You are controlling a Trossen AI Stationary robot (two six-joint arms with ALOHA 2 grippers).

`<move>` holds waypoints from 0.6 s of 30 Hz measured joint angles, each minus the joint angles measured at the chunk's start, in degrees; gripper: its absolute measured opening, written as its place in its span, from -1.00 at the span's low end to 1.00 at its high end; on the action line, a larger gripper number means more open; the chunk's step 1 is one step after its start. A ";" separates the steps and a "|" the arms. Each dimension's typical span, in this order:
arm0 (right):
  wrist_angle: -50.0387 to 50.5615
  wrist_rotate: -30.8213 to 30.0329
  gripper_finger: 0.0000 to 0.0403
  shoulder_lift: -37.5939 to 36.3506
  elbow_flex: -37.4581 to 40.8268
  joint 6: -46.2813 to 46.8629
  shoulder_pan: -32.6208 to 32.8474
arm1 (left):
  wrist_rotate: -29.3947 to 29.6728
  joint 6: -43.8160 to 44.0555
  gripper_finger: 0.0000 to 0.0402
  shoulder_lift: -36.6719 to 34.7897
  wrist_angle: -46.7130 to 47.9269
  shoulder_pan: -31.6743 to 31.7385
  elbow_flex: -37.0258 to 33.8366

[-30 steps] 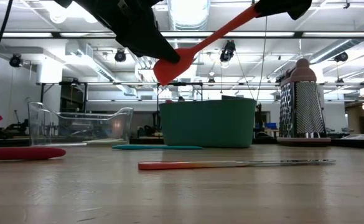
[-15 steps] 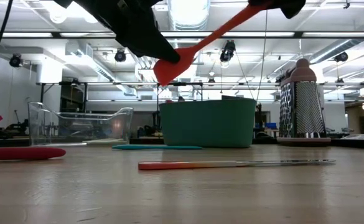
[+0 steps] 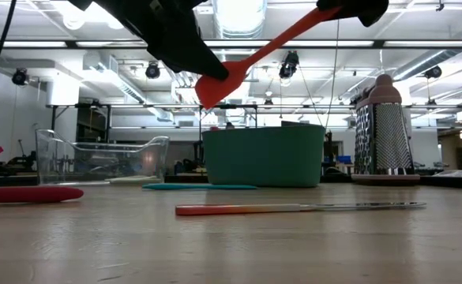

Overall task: Pick & Place Kitchen Items
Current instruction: Put the orange spatula into the bottom transparent bin

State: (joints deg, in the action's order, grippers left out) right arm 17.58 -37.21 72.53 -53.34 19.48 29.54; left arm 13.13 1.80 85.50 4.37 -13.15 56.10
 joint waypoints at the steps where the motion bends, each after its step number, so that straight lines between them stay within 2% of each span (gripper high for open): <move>1: -0.02 -0.15 -0.35 0.00 0.00 -0.17 0.00 | 0.02 0.00 -0.91 -0.01 -0.11 0.00 0.00; 9: -0.17 -0.02 -0.67 0.00 0.00 -1.08 0.02 | 0.02 0.09 -0.91 -0.01 -0.09 -0.04 -0.07; 13: -0.08 2.15 -0.87 0.00 0.00 -1.11 -0.13 | 0.22 0.00 -0.91 -0.01 -0.05 -0.02 -0.10; 18: 0.14 3.07 -0.88 -0.04 0.00 -0.81 -0.28 | 0.51 -0.39 -0.83 0.02 -0.94 -0.04 -0.22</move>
State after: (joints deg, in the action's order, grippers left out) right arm 17.72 -34.14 72.49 -53.34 18.68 29.26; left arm 13.64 1.41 85.52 3.43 -13.19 55.88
